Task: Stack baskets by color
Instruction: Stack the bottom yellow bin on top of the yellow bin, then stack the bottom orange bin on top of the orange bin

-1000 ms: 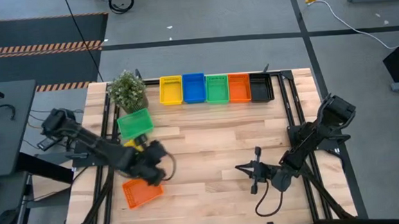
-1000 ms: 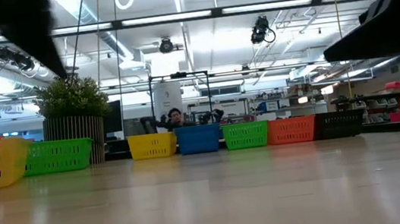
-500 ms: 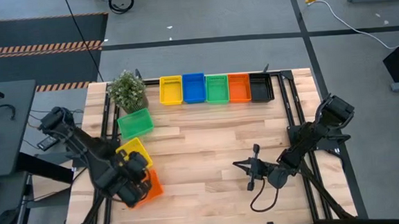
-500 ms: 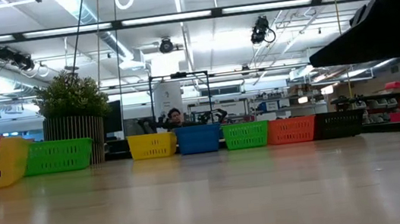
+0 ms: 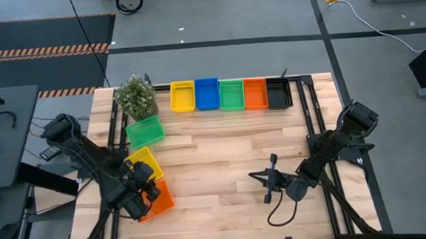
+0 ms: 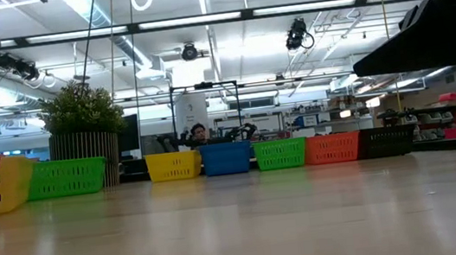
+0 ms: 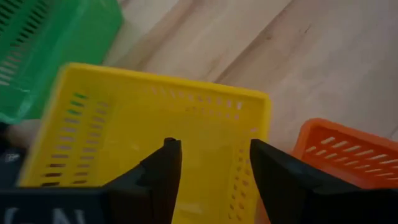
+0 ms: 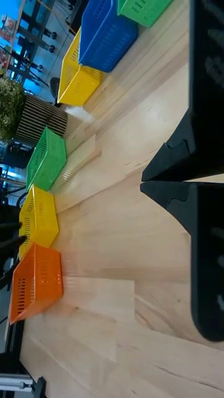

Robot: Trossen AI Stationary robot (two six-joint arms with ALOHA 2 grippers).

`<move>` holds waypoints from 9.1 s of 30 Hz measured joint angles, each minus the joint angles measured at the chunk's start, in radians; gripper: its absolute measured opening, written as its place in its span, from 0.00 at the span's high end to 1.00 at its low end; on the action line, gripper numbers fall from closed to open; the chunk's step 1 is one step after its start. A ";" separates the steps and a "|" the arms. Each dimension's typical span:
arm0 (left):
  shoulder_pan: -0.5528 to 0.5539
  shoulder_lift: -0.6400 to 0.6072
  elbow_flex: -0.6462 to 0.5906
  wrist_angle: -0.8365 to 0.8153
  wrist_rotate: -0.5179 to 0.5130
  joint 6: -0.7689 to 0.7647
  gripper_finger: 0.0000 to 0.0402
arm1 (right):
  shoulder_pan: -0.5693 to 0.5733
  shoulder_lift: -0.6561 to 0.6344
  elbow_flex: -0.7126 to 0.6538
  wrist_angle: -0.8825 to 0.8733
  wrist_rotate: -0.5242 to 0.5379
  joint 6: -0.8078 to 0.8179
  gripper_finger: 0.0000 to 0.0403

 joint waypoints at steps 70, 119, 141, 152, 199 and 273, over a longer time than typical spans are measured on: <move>0.017 -0.001 -0.053 0.164 0.164 0.448 0.96 | 0.000 0.000 0.000 0.000 0.000 0.001 0.99; 1.354 0.014 -0.027 0.984 0.361 2.329 0.96 | -0.031 -0.001 0.000 0.000 -0.023 0.038 0.99; 1.373 0.116 -0.060 1.111 0.284 2.319 0.89 | -0.031 0.000 0.000 0.000 -0.026 0.038 0.99; 1.356 0.097 0.016 1.054 0.284 2.264 0.70 | -0.031 0.000 0.000 0.000 -0.027 0.039 0.99; -0.051 0.038 0.022 0.423 0.237 0.464 0.98 | -0.151 0.001 0.000 0.086 -0.127 0.063 0.99; -0.165 0.111 0.257 -0.098 -0.280 0.124 0.97 | -0.428 0.474 1.086 -1.116 -0.966 -0.775 0.98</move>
